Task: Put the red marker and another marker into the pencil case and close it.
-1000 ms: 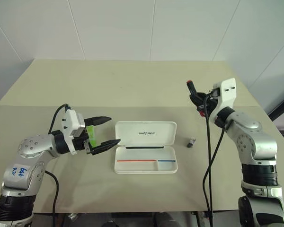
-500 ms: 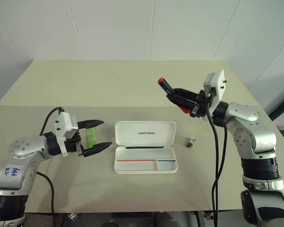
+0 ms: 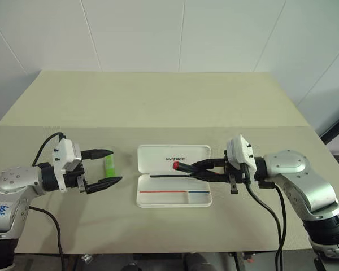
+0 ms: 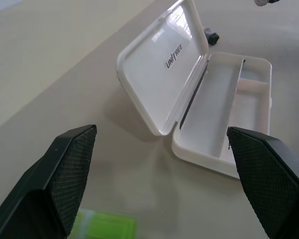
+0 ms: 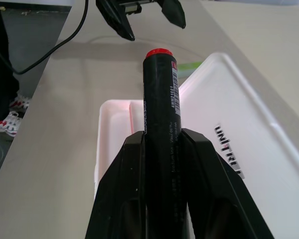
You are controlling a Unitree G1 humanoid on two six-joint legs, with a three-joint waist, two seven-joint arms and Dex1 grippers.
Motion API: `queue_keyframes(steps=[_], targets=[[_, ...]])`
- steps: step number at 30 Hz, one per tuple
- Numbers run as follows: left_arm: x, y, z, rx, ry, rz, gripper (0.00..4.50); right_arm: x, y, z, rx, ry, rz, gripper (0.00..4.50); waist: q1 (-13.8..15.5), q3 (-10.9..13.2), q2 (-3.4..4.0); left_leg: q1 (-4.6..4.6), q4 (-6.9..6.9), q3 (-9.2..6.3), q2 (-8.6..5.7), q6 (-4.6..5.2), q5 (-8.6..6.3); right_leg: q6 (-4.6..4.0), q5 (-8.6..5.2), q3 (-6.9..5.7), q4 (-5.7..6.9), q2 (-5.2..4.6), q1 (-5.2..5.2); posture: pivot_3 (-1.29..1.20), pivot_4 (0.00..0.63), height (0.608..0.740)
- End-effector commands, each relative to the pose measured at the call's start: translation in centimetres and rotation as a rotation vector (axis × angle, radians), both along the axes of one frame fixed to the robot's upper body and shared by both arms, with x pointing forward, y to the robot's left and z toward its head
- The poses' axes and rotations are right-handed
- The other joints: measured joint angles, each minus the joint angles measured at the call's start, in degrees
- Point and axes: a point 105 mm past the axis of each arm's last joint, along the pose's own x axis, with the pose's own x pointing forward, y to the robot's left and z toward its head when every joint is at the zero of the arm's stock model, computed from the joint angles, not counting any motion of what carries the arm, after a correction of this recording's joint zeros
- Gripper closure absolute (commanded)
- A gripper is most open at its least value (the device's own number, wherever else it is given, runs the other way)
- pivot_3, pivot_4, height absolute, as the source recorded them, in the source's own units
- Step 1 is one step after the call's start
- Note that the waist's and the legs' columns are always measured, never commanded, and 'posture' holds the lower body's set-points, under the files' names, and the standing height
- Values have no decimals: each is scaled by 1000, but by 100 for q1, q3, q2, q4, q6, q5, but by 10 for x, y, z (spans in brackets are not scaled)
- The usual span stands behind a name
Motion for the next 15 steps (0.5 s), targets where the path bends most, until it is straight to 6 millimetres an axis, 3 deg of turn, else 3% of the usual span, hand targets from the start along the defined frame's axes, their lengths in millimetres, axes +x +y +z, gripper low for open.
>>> queue_keyframes(steps=[1, 8, 15], targets=[[-3, 3, 3, 13, -20, 1, 0, -5, 5, -7, -42, -36, 41, 3645, 6, 0, 0, 0, 0, 0, 0, 0, 0, 0, 0, 0, 0, 0, 0, 0, 150, 740], [-5, 0, -1, 11, -7, -9, 0, 7, 18, -26, -107, -81, 85, 3645, -3, 3, -2, 0, -2, 2, 0, -1, 0, 0, 0, 1, -2, -2, -2, 0, 150, 740], [-6, -2, -2, 3, -10, -2, 0, 19, 27, -27, -125, -121, 108, 3645, 0, 4, -2, 0, 0, 1, 0, -1, 0, 0, 0, -1, 2, -4, -2, 0, 150, 740]])
